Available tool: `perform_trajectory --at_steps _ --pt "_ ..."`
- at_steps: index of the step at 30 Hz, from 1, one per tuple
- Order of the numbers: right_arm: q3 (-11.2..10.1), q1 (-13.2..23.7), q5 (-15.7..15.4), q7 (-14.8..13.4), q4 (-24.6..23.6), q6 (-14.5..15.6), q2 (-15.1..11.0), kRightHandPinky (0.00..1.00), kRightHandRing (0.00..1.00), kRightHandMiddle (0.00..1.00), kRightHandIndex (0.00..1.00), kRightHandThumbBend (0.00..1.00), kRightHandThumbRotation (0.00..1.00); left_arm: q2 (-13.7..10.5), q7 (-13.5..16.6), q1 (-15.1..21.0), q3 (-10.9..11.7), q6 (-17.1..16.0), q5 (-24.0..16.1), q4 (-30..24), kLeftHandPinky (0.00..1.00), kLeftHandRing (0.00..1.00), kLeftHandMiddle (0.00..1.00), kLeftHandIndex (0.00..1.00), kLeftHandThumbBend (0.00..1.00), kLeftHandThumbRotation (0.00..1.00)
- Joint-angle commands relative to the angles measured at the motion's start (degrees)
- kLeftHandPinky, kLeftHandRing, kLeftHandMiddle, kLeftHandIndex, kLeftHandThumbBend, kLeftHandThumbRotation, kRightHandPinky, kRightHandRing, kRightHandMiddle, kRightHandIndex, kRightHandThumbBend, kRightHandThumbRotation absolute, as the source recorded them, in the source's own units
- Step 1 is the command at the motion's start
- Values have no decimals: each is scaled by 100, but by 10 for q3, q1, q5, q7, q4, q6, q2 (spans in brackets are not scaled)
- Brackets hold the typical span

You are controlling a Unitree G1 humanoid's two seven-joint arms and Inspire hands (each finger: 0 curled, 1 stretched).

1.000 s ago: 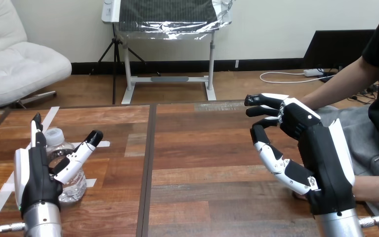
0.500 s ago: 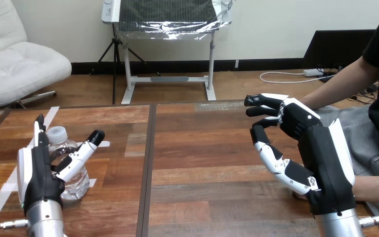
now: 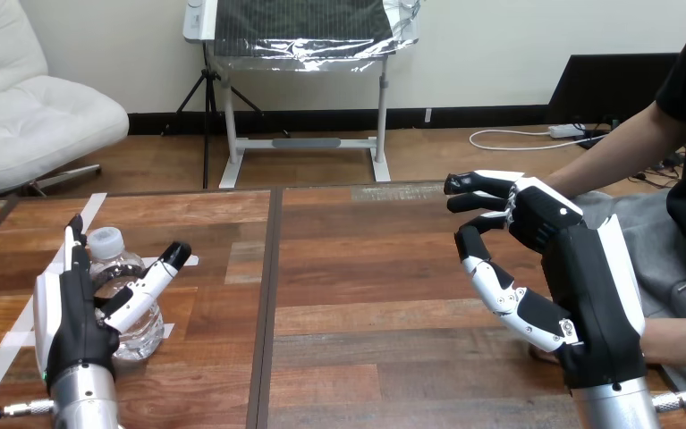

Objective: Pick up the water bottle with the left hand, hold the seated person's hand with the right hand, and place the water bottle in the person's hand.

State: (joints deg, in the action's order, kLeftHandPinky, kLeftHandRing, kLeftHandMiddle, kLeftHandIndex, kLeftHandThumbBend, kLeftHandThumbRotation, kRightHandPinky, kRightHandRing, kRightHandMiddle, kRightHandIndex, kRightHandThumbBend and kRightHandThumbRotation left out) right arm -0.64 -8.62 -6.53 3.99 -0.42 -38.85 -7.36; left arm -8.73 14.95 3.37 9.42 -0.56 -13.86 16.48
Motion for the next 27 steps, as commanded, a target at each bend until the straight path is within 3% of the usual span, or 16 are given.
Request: perform_trajectory --at_steps 1,27 --pt "-4 36 11 3 -15 -1 -9 54 67 72 66 34 11 -9 5 40 -6 -10 1 10 91 95 97 98 96 54" --pt "-5 36 15 10 -19 2 -8 54 66 70 65 33 13 -9 27 38 -10 -23 -10 23 88 92 94 97 92 52"
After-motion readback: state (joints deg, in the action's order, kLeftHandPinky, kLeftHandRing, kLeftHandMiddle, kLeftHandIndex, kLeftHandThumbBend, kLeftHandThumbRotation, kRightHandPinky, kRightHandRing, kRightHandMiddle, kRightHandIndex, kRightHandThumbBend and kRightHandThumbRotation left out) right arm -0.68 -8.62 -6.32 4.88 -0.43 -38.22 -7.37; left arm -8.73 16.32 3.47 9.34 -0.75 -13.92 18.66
